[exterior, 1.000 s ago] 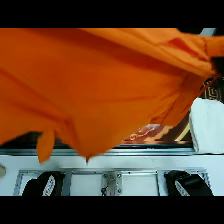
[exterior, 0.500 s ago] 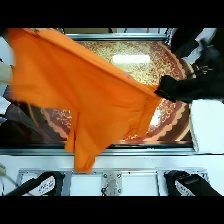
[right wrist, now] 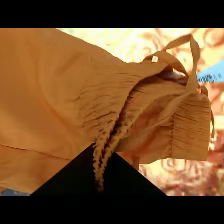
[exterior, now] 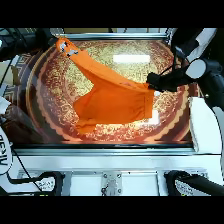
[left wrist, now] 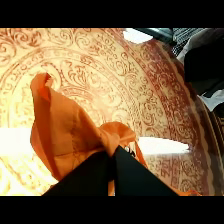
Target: Fold the clothes and pants, and hang the long-sleeved shirts on hangers.
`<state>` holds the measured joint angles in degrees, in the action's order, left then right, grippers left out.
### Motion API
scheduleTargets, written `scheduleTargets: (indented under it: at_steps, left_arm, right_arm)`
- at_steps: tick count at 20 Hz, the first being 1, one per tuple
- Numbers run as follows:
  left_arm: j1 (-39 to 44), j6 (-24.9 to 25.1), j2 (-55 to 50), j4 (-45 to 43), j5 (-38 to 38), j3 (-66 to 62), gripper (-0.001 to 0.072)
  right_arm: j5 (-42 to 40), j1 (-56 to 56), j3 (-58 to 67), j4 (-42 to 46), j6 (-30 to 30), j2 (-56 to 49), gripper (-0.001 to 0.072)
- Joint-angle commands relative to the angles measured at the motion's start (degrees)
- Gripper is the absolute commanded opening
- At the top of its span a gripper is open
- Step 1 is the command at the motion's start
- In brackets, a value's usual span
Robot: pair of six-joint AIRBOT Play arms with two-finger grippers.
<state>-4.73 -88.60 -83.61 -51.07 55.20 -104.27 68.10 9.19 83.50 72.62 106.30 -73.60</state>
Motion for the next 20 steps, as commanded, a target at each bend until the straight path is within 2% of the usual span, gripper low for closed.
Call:
scheduleTargets:
  at_steps: [1,6,12,16,20]
  left_arm:
    - [-1.79,0.09,6.95,0.17,-2.93,-0.07,0.0008]
    - [-5.16,0.15,25.7,0.07,-4.61,-0.07,0.0008]
    - [-9.14,0.81,43.25,0.02,-7.52,-0.04,0.0008]
    - [-13.42,0.81,48.48,-0.35,-9.9,-0.04,0.0008]
    - [-18.47,0.76,46.05,0.28,-8.41,-0.04,0.0008]
  right_arm:
    - [-3.72,-0.33,1.81,-5.25,-7.21,5.44,0.0012]
    - [-3.8,-0.28,2.03,-16.7,-10.8,18.01,0.0013]
    - [-3.76,-0.28,2.03,-19.8,-10.73,28.33,0.0013]
    - [-3.13,-0.28,2.01,-20.24,-8.57,30.53,0.0012]
    - [0.57,-0.22,1.97,-20.24,-6.38,28.92,0.0012]
